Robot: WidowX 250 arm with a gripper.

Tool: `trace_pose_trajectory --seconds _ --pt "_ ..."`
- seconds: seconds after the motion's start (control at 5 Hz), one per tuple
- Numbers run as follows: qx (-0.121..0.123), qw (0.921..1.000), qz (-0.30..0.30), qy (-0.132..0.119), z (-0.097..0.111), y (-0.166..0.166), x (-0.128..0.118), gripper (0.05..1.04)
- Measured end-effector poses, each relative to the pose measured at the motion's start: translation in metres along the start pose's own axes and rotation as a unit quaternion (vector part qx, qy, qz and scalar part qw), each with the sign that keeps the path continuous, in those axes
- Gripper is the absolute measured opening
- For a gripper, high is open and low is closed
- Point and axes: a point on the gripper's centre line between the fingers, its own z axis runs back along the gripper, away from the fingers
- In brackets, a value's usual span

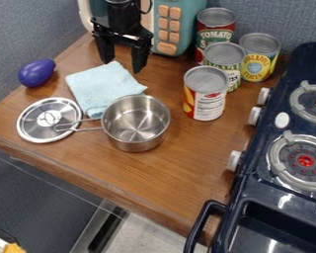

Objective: Wipe the table with a blue cloth and then put it back

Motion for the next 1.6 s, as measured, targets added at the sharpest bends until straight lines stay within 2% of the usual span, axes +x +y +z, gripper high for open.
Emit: trace_pose_trajectory --seconds 0.4,0.8,1.0,1.2,1.4,1.6 --pt "-0.002 0.9982 0.020 0.057 -0.032 0.006 -0.006 1.000" --pt "-0.019 0.9945 0.049 0.090 -0.047 0.025 -0.011 1.000" --pt "-0.019 0.9922 0.040 0.117 -0.053 0.032 -0.016 1.001" --pt "0.011 0.9909 -0.016 0.133 -0.057 0.025 -0.023 1.001" --pt "0.064 0.9907 -0.047 0.110 -0.053 0.016 -0.038 1.000" --pt "0.076 0.9946 -0.046 0.054 -0.054 0.012 -0.046 1.000"
